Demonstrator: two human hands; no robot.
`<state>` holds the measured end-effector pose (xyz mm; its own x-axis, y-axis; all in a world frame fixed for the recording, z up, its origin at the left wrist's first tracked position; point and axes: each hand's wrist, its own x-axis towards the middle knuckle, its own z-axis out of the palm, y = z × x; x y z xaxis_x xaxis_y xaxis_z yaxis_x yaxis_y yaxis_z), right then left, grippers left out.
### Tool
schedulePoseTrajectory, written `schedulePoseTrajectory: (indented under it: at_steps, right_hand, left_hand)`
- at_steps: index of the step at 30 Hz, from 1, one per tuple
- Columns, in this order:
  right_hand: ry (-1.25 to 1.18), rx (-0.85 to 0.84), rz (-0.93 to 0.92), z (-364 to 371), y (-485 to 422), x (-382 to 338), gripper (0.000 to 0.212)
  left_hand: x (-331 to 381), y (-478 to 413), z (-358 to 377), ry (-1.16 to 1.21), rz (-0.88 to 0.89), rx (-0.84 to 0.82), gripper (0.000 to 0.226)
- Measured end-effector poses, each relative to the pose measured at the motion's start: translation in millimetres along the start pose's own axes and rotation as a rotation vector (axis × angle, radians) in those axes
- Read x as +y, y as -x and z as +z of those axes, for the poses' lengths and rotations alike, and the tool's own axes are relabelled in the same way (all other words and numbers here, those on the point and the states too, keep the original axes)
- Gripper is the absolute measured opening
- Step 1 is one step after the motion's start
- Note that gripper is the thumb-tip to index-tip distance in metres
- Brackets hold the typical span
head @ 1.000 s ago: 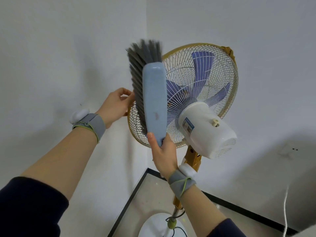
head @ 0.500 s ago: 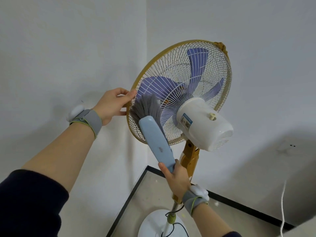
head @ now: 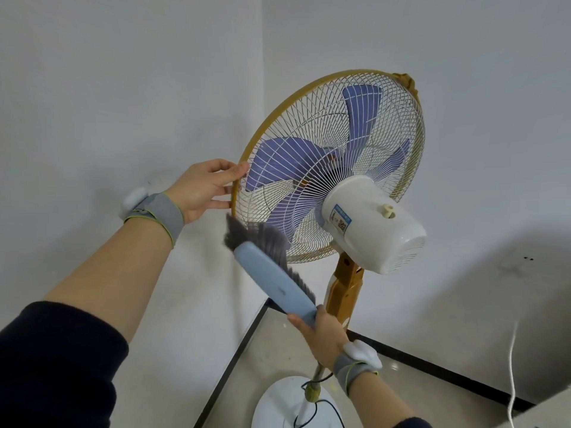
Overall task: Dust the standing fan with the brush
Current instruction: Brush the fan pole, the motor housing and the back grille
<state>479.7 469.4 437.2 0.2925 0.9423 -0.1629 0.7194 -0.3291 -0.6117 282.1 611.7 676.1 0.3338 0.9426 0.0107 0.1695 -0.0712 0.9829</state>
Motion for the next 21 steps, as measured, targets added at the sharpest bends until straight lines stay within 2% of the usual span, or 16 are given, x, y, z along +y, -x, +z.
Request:
schedulePoseTrajectory:
  at_steps: [3,5,10,13,16,18,21]
  right_hand:
    - [0.021,-0.011,0.029,-4,12,18,0.058]
    - [-0.033,0.022,-0.019,-13,15,14,0.055]
    - [-0.319,0.135,-0.122,-28,4,-24,0.056]
    - [-0.33,0.131,-0.074,-24,-4,-24,0.066]
    - [-0.227,0.083,0.002,-15,3,0,0.068]
    - [-0.15,0.046,0.053,-14,13,16,0.061]
    - [-0.284,0.086,0.067,-23,23,20,0.052]
  left_hand:
    - [1,1,-1,-0.028,0.002,0.007,0.034]
    - [0,0,-1,-0.033,0.0,0.015,0.038]
    - [0,3,2,-0.033,0.016,0.022,0.041]
    - [-1,4,1,-0.028,0.012,0.03,0.04]
    - [-2,5,2,-0.037,0.001,0.048,0.04]
    - [-2,5,3,-0.04,-0.005,0.066,0.043]
    - [-1,3,6,-0.048,0.001,0.072,0.043]
